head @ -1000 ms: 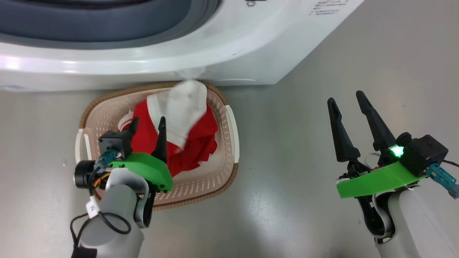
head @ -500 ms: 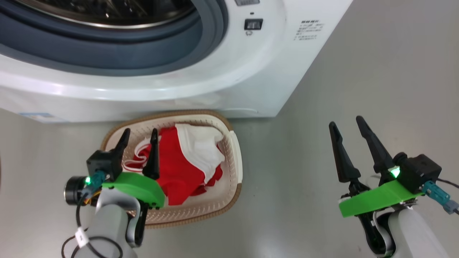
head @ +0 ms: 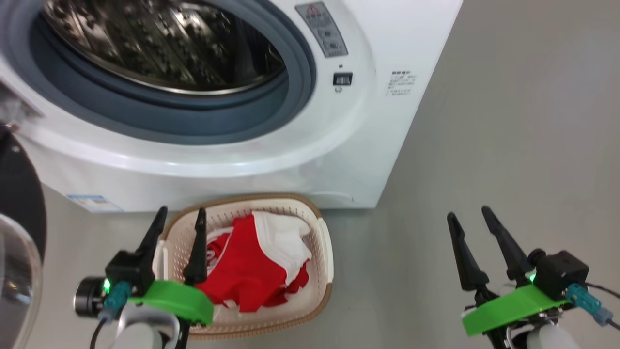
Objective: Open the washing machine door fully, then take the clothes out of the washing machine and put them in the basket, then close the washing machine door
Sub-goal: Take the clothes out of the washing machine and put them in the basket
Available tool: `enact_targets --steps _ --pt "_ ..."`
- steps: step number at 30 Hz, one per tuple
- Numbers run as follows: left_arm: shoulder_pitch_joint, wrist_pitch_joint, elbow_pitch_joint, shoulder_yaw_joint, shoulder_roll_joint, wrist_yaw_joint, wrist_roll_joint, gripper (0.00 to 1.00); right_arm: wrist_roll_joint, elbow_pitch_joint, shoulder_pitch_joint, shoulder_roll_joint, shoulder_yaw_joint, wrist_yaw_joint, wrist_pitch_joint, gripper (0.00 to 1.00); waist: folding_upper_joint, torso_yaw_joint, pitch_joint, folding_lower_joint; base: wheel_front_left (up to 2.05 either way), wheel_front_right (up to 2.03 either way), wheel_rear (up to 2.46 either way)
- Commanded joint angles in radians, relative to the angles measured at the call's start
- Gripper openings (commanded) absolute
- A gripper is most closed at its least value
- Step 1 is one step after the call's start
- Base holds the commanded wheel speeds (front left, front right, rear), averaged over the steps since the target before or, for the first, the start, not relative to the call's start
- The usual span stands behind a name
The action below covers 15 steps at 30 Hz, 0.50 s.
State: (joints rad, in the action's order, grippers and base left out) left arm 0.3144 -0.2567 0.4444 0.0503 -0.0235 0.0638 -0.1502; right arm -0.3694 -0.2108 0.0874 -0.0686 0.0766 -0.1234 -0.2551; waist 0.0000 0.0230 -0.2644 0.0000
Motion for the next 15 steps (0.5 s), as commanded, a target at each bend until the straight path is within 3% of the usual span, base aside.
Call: enact_targets --steps 1,15 --pt "-0.032 -0.005 -0.052 -0.042 -0.027 0.01 0.01 1.0 -0.006 0.02 -0.019 -0.008 0.017 -0.007 -0.007 1.0 0.0 0.011 0.062 0.0 0.0 0.0 0.0" --pt "-0.222 -0.005 -0.214 -0.085 -0.027 0.026 0.005 1.0 -0.011 0.022 -0.12 -0.019 0.003 -0.007 -0.007 1.0 0.0 0.013 0.159 0.0 0.0 0.0 0.0"
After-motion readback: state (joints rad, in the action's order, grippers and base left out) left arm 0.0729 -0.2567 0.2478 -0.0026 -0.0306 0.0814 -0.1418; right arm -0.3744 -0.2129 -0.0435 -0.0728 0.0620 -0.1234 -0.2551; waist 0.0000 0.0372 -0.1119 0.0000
